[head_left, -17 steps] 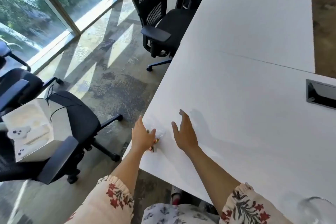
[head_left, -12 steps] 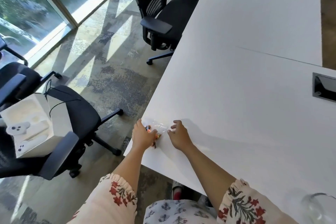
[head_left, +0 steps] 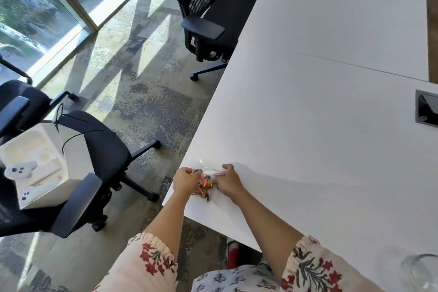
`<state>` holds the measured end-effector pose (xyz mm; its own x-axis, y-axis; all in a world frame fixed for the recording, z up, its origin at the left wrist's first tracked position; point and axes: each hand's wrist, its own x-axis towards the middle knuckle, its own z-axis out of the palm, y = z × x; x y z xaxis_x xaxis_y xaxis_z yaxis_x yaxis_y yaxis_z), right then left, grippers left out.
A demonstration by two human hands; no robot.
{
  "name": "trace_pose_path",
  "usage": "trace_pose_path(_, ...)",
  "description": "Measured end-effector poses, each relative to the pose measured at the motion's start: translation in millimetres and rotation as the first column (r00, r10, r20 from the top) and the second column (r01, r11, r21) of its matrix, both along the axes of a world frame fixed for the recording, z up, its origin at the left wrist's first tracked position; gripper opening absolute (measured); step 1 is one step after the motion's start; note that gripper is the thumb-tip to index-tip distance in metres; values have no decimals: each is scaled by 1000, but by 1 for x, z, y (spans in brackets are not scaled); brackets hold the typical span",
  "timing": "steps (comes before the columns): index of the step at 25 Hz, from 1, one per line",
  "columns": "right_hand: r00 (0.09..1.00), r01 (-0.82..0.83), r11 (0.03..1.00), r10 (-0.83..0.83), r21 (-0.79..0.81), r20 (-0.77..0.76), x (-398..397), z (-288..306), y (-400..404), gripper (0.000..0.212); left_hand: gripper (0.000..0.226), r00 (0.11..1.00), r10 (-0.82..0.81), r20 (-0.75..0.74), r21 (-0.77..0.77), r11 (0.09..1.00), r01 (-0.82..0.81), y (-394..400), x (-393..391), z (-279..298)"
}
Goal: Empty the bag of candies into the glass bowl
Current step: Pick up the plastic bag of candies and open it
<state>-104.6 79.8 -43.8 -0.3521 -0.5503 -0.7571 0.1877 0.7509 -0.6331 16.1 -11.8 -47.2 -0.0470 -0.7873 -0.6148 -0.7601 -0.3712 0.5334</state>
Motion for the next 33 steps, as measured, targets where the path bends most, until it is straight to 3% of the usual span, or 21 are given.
trace_pose_path(4,996,89,995,-87,-38,32,-3,-5,7,42,28,993,-7,-122,-2,1000,6,6,-10,11)
trace_pose_path(11,984,115,977,-137,-182,-114,-50,18,32,10,21,930,-152,-334,32,984,173,16,-58,36)
trace_pose_path(17,973,210,954,-224,-215,-45,-109,57,79,28,19,822,-317,-473,-2,933,359,36,-111,58)
trace_pose_path(25,897,442,856,-420,-267,139,-149,90,140,21,21,685,-568,-456,-146,807,572,72,-171,86)
trace_pose_path(29,862,503,810,-498,-302,99,-153,100,162,16,20,664,-594,-455,-189,793,580,90,-189,94)
trace_pose_path(33,835,504,791,-549,-346,-38,-156,113,180,6,16,671,-587,-452,-232,804,547,115,-198,92)
